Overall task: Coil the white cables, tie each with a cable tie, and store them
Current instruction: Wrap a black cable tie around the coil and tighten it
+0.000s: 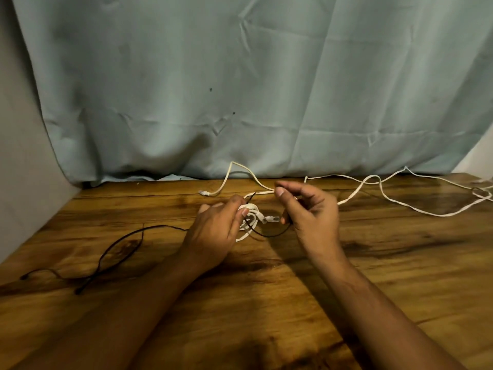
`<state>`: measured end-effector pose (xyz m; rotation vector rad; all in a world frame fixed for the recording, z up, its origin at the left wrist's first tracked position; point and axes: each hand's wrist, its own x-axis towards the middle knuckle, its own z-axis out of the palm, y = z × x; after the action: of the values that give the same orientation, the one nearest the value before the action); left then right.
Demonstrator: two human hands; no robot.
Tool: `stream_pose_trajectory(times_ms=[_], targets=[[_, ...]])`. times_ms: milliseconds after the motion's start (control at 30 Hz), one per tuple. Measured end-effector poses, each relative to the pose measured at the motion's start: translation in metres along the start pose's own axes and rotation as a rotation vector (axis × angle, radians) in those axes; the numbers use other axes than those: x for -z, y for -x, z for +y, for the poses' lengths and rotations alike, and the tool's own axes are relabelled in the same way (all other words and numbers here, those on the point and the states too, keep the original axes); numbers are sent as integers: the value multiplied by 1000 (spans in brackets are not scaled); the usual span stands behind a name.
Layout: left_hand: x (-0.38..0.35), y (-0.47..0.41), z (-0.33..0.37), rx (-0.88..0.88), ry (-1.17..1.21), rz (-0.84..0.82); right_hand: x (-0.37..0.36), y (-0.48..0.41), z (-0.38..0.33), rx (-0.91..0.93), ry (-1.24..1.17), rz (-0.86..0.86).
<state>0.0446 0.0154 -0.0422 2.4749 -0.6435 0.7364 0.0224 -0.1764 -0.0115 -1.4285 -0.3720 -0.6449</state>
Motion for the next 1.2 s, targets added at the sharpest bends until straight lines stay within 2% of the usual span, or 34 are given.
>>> stream_pose_trajectory(times_ms=[267,800,1067,1200], targets=[[-1,1,6,-62,-23,-34,-7,5,18,2,108,-79],[0,2,11,-104,-31,-39,-6,4,21,-47,119,-77],[-1,3,11,-92,-24,-42,-6,4,13,-94,7,-30],[-1,2,11,-95,-14,-37,-7,7,15,-126,83,-96]])
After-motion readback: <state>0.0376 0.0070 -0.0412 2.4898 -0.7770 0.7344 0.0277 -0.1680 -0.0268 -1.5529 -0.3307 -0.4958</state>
